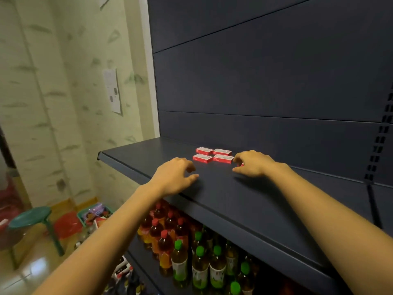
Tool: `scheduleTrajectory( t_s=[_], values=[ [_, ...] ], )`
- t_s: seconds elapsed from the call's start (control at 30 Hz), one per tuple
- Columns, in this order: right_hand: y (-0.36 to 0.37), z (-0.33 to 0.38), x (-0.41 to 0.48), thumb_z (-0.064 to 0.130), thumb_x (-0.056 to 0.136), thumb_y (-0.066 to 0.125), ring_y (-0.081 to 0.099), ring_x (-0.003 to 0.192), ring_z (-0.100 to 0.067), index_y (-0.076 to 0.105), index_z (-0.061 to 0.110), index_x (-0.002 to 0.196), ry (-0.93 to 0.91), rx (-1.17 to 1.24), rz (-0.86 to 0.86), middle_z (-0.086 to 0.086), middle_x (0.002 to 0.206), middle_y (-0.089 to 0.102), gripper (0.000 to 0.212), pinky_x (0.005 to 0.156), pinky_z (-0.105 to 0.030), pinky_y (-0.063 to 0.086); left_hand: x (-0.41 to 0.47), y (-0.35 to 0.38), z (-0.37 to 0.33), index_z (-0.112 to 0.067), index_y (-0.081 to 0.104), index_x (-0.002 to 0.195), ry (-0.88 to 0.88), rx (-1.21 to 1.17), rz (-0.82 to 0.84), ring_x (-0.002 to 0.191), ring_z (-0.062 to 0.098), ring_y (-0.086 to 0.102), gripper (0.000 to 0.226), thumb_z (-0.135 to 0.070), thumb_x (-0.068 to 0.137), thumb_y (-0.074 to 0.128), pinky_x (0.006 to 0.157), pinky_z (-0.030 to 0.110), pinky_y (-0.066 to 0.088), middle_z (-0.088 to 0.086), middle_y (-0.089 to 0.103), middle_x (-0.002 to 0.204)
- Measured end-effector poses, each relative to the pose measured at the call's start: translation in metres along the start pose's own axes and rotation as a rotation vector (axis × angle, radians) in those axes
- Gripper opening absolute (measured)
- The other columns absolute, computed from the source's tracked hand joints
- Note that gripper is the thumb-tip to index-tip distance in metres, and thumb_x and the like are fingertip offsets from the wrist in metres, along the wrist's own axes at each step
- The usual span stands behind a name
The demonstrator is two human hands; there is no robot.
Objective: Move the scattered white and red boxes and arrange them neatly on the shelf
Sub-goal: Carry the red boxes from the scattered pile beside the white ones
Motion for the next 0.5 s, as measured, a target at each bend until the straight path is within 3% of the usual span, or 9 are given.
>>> scheduleTrajectory(
  t_s=[0.23, 0.5],
  values=[
    [0.011, -0.003, 0.064, 0.039, 0.088, 0.055, 0.051, 0.113, -0.024, 0.048, 0.017, 0.127, 0.083, -0.047, -0.021, -0.005, 0.127, 0.053, 0.045, 0.086, -0.039, 0.047, 0.051, 0.022, 0.056, -0.018, 0.055, 0.119, 0.035, -0.023, 0.034, 0.112, 0.016, 0.052, 0.038, -0.042, 0.091, 0.048, 0.091, 0.031, 0.045, 0.001, 0.057, 0.123],
    [0.035, -0.017, 0.113, 0.045, 0.088, 0.054, 0.042, 0.12, -0.023, 0.045, 0.015, 0.131, 0.214, -0.088, 0.061, -0.008, 0.131, 0.049, 0.053, 0.094, -0.042, 0.044, 0.121, 0.054, 0.092, -0.018, 0.056, 0.117, 0.174, -0.096, 0.109, 0.108, 0.017, 0.052, 0.036, -0.04, 0.089, 0.051, 0.09, 0.036, 0.047, 0.002, 0.058, 0.12]
  ],
)
Point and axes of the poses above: each hand's wrist, its own x-axis towards the middle knuckle, its own y-axis out of the palm, z = x × y, the point moved 9 cm from there along x, towards the middle knuckle
